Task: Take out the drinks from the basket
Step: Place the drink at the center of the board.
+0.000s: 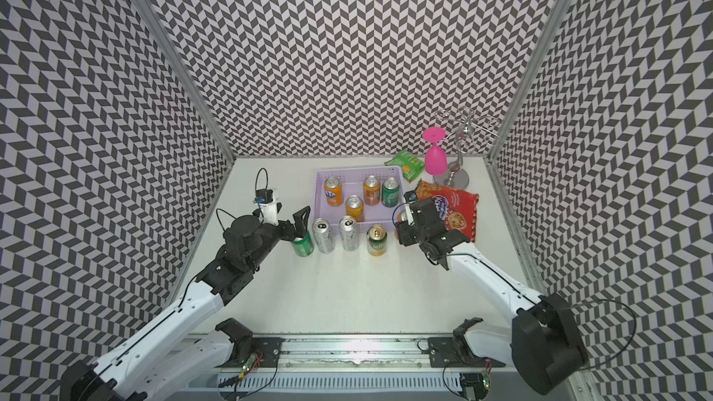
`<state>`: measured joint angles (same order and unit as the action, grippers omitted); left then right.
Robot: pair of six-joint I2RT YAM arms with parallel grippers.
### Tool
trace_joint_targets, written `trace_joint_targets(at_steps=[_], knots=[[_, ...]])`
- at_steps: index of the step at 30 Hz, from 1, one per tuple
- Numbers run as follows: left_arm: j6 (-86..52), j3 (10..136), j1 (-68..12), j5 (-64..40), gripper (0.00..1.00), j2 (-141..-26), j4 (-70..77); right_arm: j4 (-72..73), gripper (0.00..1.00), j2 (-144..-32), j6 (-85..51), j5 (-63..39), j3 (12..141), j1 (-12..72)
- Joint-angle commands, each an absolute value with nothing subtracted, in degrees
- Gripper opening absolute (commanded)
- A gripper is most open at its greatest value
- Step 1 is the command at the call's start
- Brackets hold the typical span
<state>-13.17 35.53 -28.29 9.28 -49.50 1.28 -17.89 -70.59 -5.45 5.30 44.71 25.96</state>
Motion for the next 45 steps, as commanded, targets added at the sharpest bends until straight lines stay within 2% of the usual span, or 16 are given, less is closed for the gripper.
trace_joint_targets(at_steps=[1,23,27,36,45], knots=[[-13.4,35.4,-27.9,8.6,0.99,-49.2,3.0,-10.2,0.48,-70.5,-6.9,5.2,44.3,25.7],[-13.4,35.3,-27.8,8.6,0.99,-49.0,2.8,-6.0,0.49,-74.8,-7.5,5.6,40.2,25.6],[-13.4,35.3,-27.8,8.6,0.99,-48.9,2.8,-6.1,0.54,-74.8,-7.6,5.6,39.9,25.6],[-13.4,37.3,-27.5,7.0,0.99,-50.7,2.7,-7.3,0.76,-72.3,-7.6,5.7,40.3,25.7],[-11.0,46.6,-25.9,1.9,0.99,-60.6,-1.6,-11.6,0.9,-68.6,-7.3,5.4,43.7,25.6]])
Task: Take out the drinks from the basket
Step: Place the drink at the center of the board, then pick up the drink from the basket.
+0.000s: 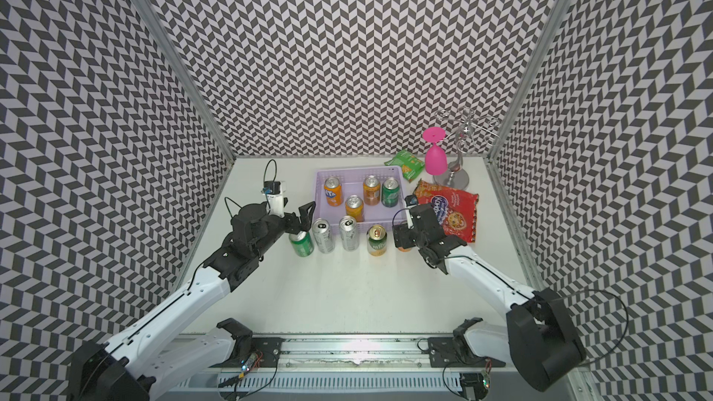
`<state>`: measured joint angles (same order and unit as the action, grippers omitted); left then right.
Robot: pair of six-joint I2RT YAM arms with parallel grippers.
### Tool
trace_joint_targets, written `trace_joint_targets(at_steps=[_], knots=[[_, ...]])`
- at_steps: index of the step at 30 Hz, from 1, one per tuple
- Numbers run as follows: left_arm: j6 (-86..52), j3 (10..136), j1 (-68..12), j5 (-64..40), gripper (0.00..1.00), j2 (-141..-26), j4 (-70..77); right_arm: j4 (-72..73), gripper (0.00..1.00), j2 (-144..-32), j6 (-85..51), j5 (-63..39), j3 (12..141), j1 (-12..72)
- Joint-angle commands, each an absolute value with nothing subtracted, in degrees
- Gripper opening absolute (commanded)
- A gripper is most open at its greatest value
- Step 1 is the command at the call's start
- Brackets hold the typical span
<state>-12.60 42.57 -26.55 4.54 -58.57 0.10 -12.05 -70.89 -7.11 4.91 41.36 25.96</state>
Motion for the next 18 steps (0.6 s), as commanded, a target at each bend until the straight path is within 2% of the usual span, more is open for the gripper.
trace_joint_targets(at_steps=[1,7,18], knots=[[-10.6,48.2,-25.7,1.4,0.99,-62.3,-2.3,-12.0,0.91,-68.1,-7.3,5.4,44.1,25.6],[-7.5,58.0,-24.4,-1.2,0.99,-72.9,-7.8,-13.8,1.0,-64.3,-7.1,5.8,45.5,25.6],[-2.8,74.6,-21.5,-5.5,0.99,-91.5,-17.3,-12.7,1.0,-59.5,-6.6,7.3,44.2,25.4]])
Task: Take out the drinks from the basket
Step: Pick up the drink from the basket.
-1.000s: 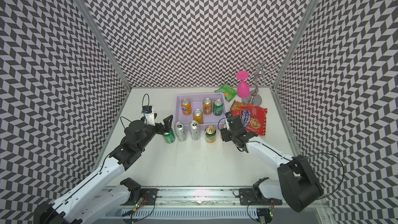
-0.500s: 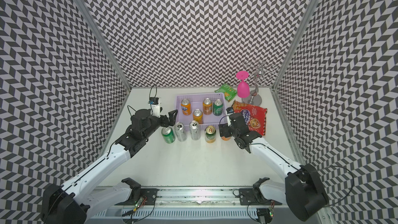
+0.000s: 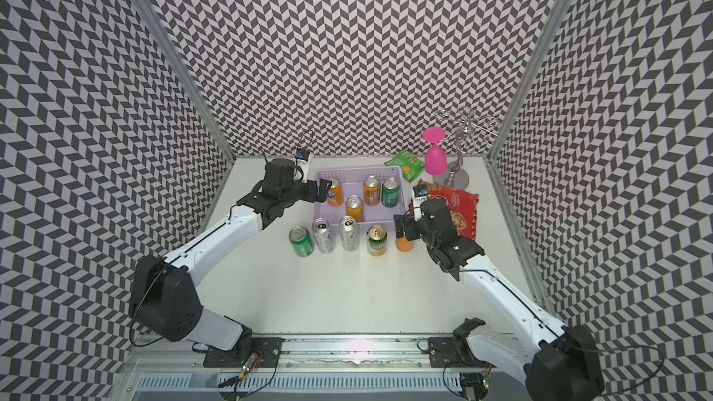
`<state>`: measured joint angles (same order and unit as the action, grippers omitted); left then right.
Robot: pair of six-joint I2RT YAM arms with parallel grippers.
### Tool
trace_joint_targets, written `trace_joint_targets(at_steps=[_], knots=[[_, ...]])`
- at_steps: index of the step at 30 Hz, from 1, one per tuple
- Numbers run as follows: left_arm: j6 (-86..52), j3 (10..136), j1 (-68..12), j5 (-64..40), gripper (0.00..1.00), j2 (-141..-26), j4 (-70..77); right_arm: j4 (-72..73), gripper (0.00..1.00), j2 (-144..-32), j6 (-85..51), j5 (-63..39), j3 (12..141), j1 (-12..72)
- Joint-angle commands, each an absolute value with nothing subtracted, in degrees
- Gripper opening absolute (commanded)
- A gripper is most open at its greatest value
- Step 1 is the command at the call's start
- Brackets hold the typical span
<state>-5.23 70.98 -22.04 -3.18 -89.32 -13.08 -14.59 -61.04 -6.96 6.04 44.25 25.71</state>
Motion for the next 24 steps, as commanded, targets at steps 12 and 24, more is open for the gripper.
trace_joint_targets(at_steps=[12,24], knots=[[1.3,90.6,-21.5,-6.3,0.99,-107.7,-26.7,-12.4,0.99,-59.3,-6.5,7.8,44.0,25.2],[2.7,99.1,-21.5,-4.5,0.99,-116.6,-30.4,-11.4,1.0,-59.3,-6.5,7.5,43.3,25.2]])
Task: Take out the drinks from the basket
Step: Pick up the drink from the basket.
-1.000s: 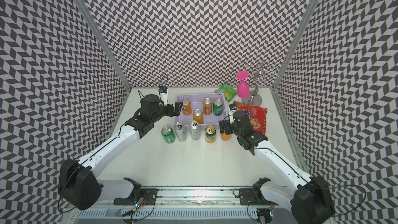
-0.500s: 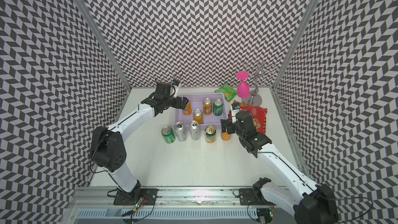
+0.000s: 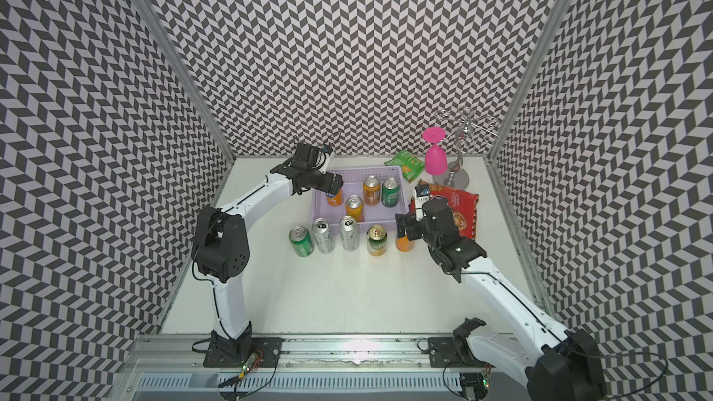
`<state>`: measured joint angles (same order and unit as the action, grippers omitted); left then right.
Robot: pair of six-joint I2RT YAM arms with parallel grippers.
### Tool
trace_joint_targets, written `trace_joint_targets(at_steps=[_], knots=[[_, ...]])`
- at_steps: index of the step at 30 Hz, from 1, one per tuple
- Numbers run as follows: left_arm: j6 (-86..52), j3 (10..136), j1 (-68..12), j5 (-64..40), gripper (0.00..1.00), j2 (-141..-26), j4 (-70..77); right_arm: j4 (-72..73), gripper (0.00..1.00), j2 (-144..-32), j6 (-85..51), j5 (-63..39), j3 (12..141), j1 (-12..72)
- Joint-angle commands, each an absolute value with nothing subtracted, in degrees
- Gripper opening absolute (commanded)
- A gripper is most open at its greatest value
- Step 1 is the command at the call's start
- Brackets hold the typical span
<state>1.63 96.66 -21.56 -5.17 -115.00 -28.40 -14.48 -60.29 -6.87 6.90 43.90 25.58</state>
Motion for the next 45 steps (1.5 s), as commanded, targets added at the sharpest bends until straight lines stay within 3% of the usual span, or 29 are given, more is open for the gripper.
trace_joint_targets(at_steps=[1,12,28,45], knots=[[2.8,99.6,-21.5,-4.6,0.99,-117.2,-30.6,-11.4,1.0,-59.4,-6.5,7.5,43.2,25.2],[3.3,103.2,-21.9,-3.6,0.96,-122.5,-32.6,-11.3,1.0,-59.5,-6.2,7.6,43.0,25.1],[2.5,104.6,-22.0,-5.2,0.61,-123.5,-34.6,-10.8,1.0,-59.1,-6.4,7.8,42.5,25.1],[1.8,98.6,-23.3,-4.0,0.56,-109.5,-31.7,-10.6,1.0,-59.1,-6.1,8.2,42.4,25.0]])
